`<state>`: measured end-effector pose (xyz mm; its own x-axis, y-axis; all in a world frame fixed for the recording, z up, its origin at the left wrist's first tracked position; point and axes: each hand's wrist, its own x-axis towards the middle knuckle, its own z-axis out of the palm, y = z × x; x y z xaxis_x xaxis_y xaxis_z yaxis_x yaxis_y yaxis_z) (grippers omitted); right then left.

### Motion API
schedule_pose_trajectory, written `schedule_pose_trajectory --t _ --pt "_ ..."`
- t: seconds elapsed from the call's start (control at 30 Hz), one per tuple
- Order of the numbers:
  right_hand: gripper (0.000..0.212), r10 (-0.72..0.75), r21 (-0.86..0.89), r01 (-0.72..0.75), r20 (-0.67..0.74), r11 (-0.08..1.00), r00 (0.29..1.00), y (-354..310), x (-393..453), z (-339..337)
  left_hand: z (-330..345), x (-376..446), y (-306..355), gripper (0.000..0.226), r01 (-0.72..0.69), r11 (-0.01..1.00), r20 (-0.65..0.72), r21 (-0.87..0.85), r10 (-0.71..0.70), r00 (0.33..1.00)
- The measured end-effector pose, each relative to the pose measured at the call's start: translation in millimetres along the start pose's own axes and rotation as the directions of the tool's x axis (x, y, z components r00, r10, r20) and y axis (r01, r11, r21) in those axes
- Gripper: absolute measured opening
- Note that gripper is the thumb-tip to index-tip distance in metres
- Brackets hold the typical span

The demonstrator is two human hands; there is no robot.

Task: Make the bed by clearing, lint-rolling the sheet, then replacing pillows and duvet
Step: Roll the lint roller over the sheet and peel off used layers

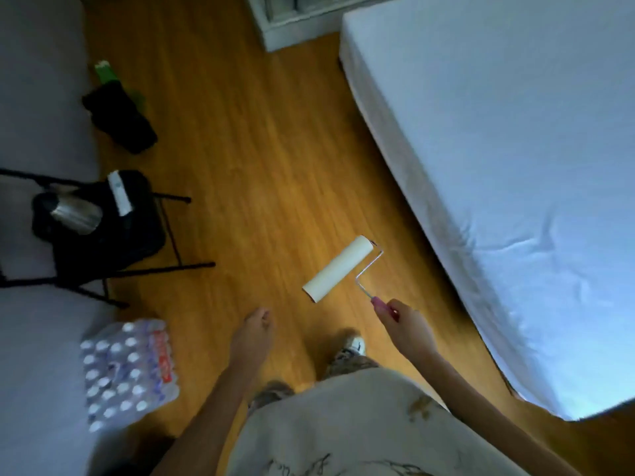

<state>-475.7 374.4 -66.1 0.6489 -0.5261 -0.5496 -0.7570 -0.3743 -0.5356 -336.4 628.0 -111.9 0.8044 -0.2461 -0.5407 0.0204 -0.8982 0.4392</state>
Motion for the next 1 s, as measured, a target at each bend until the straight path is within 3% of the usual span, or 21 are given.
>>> schedule_pose_trajectory --t 0.17,0.33,0.53,0.73,0.83,1.0 --pt "0.044 0.172 0.161 -0.142 -0.186 0.977 0.967 65.1 26.9 -85.8 32.5 47.6 152.0 0.032 -0.275 0.957 0.162 0.094 0.258 0.953" --pt "0.041 0.421 0.415 -0.28 -0.3 0.866 0.856 124.5 38.5 -129.4 88.3 89.3 279.6 0.026 -0.503 0.848 0.347 0.168 0.427 0.835" --pt "0.043 0.747 0.73 -0.396 -0.233 0.558 0.623 176.9 71.0 -163.2 165.3 153.4 406.6 0.026 -0.736 0.638 0.581 0.227 0.518 0.628" --pt "0.045 0.898 0.88 -0.353 -0.16 0.318 0.411 213.7 137.7 -189.8 238.1 216.8 534.3 0.024 -0.925 0.277 0.813 0.258 0.456 0.363" --pt "0.045 0.938 0.925 -0.313 -0.109 0.218 0.33 238.6 171.8 -198.7 279.1 244.9 596.7 0.027 -0.949 0.15 0.85 0.278 0.421 0.315" --pt "0.047 0.952 0.918 -0.366 -0.035 0.151 0.305 309.0 241.8 -228.7 378.7 295.5 663.0 0.036 -0.948 0.031 0.832 0.316 0.471 0.292"
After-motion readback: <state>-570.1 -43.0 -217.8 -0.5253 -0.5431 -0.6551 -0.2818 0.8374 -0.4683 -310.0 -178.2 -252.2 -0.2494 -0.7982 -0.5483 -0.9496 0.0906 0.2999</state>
